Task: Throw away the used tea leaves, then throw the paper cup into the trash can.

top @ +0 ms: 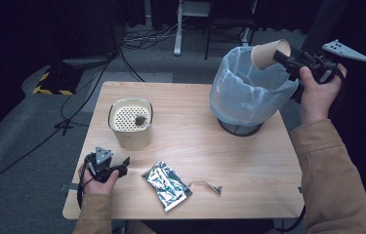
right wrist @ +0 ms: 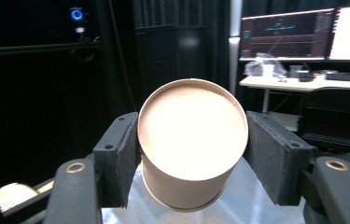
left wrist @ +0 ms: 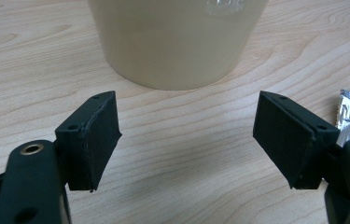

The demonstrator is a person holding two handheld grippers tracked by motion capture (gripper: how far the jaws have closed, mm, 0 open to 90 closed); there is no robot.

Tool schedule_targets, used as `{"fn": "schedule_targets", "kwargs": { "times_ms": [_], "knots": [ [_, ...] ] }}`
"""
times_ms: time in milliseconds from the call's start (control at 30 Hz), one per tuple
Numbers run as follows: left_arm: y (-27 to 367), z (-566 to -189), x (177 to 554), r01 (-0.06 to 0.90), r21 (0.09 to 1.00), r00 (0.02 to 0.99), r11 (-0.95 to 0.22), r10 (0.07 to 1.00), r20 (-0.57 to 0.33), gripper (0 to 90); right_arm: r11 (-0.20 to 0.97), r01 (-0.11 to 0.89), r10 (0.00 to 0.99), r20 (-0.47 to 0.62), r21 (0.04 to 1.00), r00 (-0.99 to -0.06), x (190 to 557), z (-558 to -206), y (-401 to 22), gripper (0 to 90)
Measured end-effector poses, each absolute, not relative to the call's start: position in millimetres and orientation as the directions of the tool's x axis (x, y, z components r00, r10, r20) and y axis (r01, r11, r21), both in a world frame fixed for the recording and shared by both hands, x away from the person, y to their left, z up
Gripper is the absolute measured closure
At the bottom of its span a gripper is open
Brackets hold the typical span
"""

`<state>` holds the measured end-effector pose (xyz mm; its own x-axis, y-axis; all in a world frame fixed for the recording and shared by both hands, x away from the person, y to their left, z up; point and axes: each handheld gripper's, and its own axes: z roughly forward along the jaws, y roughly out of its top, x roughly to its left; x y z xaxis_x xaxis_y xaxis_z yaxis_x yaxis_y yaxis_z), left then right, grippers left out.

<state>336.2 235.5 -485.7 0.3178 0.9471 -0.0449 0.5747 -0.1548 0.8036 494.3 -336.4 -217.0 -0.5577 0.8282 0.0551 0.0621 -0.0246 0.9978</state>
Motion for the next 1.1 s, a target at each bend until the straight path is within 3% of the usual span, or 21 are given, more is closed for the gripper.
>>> {"fn": "schedule_targets", "kwargs": {
  "times_ms": [300,833,933,1100],
  "knots": [
    [238.8,-483.9,330.7,0.573,0.806,0.297,-0.147,0.954,-0.038,23.1,-0.040,0.114,0.868,0.091,0.993,-0.488,510.5,-229.6,-361.2,37.6],
    [239.1,-486.7,332.2,0.578,0.802,0.303,-0.149,0.952,-0.041,23.0,0.062,0.262,0.890,0.066,0.963,-0.451,531.5,-257.1,-348.0,36.8],
    [238.1,-486.1,332.7,0.581,0.799,0.308,-0.157,0.951,-0.036,23.0,0.043,0.272,0.887,0.089,0.961,-0.454,532.5,-258.5,-345.6,21.5],
    [236.4,-485.8,333.1,0.580,0.799,0.308,-0.161,0.951,-0.032,22.9,0.042,0.262,0.883,0.087,0.964,-0.461,529.1,-256.9,-343.7,22.4]
  ]
}}
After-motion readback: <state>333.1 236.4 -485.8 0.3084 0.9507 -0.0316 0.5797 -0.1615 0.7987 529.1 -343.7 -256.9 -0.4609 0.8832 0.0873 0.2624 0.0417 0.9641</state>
